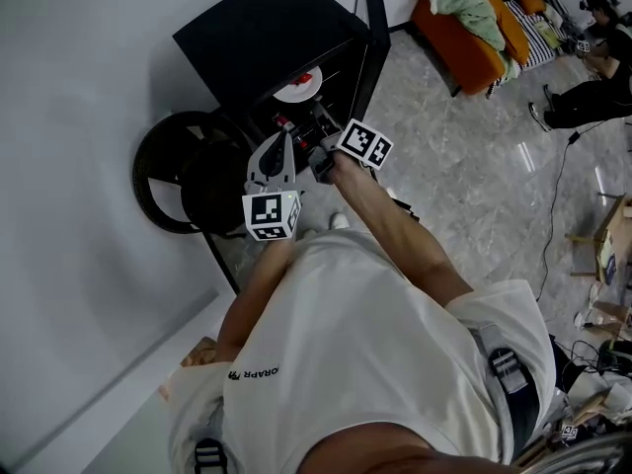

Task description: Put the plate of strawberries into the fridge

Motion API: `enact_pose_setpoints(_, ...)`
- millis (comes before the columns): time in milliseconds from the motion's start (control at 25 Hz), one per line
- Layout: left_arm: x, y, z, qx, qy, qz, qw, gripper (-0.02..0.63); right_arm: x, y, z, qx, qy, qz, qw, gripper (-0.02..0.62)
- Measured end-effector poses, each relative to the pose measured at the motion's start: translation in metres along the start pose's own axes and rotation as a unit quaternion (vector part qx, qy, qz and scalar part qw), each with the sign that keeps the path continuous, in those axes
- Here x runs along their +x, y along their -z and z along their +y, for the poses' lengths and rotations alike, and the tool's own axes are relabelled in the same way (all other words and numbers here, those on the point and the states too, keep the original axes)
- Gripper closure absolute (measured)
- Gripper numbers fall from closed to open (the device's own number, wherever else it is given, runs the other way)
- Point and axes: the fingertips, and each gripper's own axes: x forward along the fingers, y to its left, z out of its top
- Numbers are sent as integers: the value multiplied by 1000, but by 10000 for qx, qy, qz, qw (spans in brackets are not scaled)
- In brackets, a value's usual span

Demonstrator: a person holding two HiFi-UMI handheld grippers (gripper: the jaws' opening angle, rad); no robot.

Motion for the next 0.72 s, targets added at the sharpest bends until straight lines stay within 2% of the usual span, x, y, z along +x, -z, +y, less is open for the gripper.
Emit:
enact_pose_setpoints(160,-1,-1,0,-47,-8,12,10000,604,-6,2,16,-1431,40,195,9895,583)
enact_pose_setpoints(360,-1,-1,2,-90,-33,2,10000,604,-9,8,49,-2768,-181,267,9604,583)
enact_pose_setpoints(480,0,0,3,-116,-41,2,9999,604,-9,12,64,-3310,-291,269,9428,583)
enact_pose_setpoints(720,-1,-1,5,-156,-66,-24,9999,604,-17,20,84,-4070,-381,247,9123,583)
